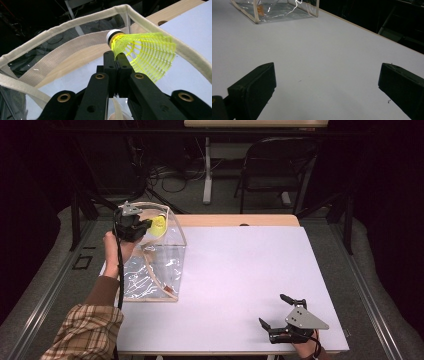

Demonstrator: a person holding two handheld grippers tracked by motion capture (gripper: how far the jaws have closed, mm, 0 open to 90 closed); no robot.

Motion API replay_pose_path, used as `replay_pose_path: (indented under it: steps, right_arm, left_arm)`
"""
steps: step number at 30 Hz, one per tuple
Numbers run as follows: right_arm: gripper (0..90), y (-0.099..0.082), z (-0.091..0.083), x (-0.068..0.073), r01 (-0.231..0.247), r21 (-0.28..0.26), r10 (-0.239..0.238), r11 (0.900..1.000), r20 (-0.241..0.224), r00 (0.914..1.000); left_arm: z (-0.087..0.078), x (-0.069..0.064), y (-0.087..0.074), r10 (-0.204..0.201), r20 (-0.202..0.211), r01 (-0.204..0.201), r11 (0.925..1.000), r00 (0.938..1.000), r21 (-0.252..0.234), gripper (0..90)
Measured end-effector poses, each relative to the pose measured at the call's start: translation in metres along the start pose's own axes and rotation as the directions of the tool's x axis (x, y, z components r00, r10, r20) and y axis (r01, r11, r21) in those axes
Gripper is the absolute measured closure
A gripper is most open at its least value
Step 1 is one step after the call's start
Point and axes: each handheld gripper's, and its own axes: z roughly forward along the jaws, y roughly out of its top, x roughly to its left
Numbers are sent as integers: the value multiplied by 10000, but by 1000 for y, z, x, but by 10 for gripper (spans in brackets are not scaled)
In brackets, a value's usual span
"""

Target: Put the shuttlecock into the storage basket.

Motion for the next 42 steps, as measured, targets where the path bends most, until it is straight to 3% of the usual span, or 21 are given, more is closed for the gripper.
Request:
replay_pose_path:
  steps: [29,36,38,40,41,42]
  right_arm:
    - [8,1,-1,0,48,-36,-47,10000,18,10000]
    - [8,0,-1,0,26,-12,-26,10000,-10,10000]
    - [8,0,-1,0,22,-15,-22,10000,-12,10000]
    - [8,0,-1,0,14,-9,-14,10000,-14,10000]
    - [8,0,-1,0,-2,-8,2,10000,-26,10000]
    - [8,0,-1,0,-20,-7,20,10000,-33,10000]
  left_arm:
    - [18,5,-4,-108,-48,111,9972,9999,733,886]
    - [22,2,-4,31,161,-46,9959,9999,903,880]
    - [23,2,-4,55,213,-75,9954,9998,952,832]
    - [23,2,-4,42,274,-70,9949,9996,1007,707]
    - [22,3,-4,26,262,-50,9955,9997,949,707]
    - [21,4,-4,-67,280,41,9959,9996,902,606]
